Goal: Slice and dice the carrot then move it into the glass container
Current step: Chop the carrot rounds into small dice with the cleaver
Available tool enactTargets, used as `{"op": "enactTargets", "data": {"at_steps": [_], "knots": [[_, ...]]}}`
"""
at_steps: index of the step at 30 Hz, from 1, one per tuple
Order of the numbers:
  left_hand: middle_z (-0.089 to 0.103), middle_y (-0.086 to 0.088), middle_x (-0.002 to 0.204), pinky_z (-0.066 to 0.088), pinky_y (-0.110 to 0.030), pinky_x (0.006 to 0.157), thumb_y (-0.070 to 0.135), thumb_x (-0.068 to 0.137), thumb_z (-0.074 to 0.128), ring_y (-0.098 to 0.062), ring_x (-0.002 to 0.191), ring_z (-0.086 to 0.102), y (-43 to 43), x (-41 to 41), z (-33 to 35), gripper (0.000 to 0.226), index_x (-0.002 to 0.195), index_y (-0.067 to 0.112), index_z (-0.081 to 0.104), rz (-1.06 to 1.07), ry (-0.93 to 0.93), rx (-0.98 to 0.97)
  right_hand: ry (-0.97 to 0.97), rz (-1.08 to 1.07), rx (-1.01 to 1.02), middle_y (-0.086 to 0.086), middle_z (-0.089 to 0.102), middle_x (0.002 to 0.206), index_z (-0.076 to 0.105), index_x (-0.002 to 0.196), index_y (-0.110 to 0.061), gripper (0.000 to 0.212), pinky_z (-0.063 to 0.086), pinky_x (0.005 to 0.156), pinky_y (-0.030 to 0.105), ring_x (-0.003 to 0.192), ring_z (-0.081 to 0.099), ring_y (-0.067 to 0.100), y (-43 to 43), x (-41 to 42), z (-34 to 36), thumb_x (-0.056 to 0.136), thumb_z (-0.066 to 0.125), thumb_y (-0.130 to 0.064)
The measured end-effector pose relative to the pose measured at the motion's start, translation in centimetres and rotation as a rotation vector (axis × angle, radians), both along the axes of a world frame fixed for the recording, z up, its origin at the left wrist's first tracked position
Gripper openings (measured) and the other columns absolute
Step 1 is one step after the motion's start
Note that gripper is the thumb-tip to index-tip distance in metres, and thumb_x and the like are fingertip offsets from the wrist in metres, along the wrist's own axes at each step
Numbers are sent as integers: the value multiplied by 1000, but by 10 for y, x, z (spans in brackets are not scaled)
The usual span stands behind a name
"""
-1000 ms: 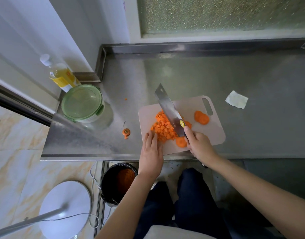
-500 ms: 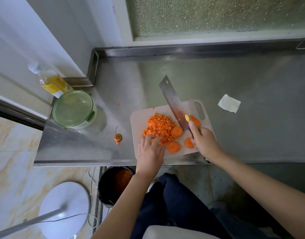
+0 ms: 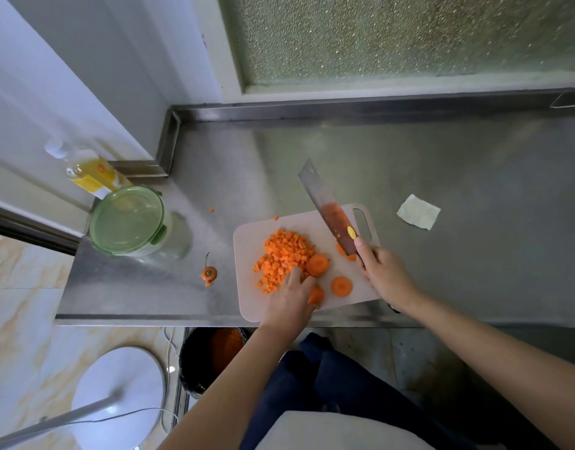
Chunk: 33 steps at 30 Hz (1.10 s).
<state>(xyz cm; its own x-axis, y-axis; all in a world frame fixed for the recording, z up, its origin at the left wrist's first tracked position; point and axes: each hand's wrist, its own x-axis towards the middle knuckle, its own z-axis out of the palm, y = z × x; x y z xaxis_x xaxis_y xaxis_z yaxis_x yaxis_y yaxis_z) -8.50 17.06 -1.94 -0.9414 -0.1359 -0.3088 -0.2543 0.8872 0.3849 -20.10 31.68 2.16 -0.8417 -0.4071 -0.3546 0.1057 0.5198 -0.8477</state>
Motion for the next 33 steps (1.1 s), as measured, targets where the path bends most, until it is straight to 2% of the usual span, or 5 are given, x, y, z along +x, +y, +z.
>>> {"op": "enactTargets", "data": {"at_steps": [6, 11, 18, 24, 33], "knots": [[50, -5, 108, 47, -34, 72, 25, 82, 65, -24, 93, 54, -5, 14, -6, 30, 107, 11, 58, 91, 183, 167, -15, 53, 27, -10, 40, 38, 54, 50, -36, 51, 27, 50, 25, 45, 37, 12, 0, -1, -2, 98, 39, -46], [53, 6, 99, 46, -16, 70, 18, 77, 74, -10, 79, 55, -23, 31, 1, 30, 104, 16, 61, 493, 375, 303, -10, 153, 69, 2, 41, 47, 41, 56, -12, 55, 32, 54, 28, 44, 40, 15, -9, 11, 0, 97, 40, -48], [56, -1, 102, 42, -3, 62, 14, 80, 73, -4, 77, 57, -54, 59, 3, 25, 101, 16, 59, 854, 422, 324, -234, 331, 84, -5, 39, 44, 40, 55, -17, 54, 30, 41, 19, 35, 35, 8, -45, 52, -3, 96, 39, -53], [55, 3, 98, 43, -4, 61, 16, 82, 71, -1, 77, 56, -57, 69, 11, 26, 106, 13, 59, 929, 453, 285, -252, 494, 123, 2, 33, 54, 49, 76, -10, 40, 29, 50, 27, 47, 34, 17, -69, 84, -27, 93, 51, -47], [59, 0, 101, 43, -2, 62, 16, 82, 70, -1, 80, 59, -51, 66, 10, 24, 102, 18, 57, 928, 463, 367, 14, 375, 195, -5, 34, 49, 34, 56, -18, 47, 24, 46, 21, 46, 36, 8, -61, 71, -28, 97, 49, -36]]}}
